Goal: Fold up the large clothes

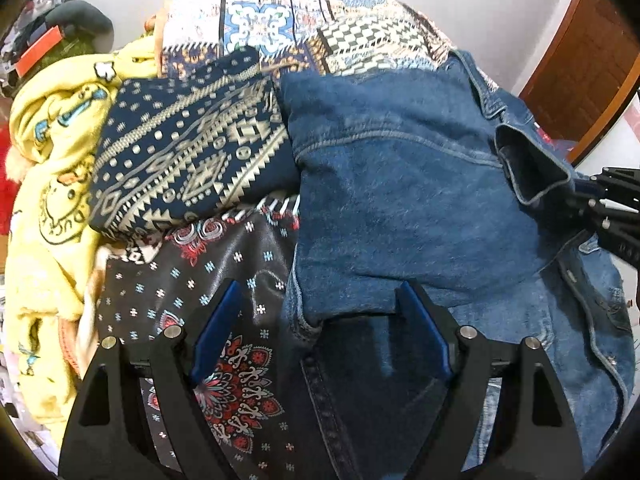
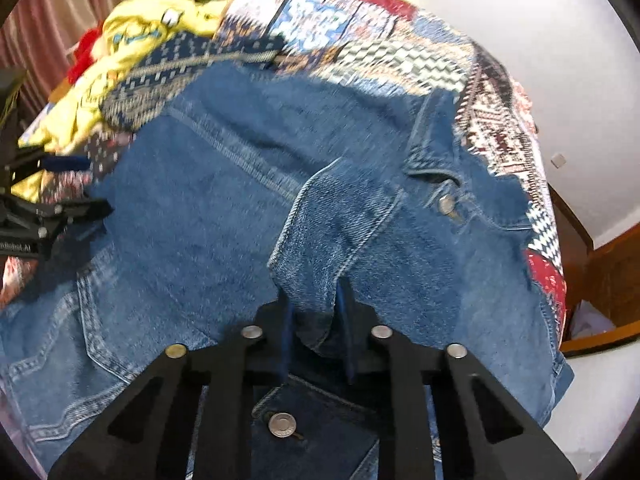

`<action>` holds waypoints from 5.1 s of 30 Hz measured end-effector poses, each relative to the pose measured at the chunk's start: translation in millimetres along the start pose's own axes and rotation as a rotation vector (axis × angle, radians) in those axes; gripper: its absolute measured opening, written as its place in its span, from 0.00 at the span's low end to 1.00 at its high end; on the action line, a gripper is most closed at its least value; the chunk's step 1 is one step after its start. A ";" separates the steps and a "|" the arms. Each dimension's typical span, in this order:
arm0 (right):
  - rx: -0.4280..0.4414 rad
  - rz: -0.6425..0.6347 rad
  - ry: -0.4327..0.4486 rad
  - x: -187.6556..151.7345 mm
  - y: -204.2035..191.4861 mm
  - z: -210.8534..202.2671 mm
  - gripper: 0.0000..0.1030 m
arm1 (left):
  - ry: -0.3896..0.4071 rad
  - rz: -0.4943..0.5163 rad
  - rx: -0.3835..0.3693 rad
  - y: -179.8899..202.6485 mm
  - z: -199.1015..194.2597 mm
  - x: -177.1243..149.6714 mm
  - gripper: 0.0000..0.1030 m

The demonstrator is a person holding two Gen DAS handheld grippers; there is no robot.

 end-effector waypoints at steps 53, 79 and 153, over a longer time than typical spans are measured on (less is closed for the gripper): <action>0.065 1.032 0.106 -218.4 250.3 -82.1 0.82 | 0.178 0.150 -0.044 126.9 -31.9 76.5 0.83; 0.034 1.431 0.126 -263.5 303.0 -31.5 0.12 | 0.074 0.134 -0.066 131.0 -3.8 48.9 0.83; -0.105 0.971 0.136 -228.3 240.3 -102.2 0.72 | 0.024 0.944 -0.119 476.0 84.0 97.3 0.13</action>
Point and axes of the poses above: each gripper's, at about its wrist camera, not at the fingertips, and z roughly the way its jaws point, y to its right, x to its top, the point moved 6 cm from there along z, roughly the way its jaws point, and after that the axes turned 6 degrees about z, right-handed, at the moved point
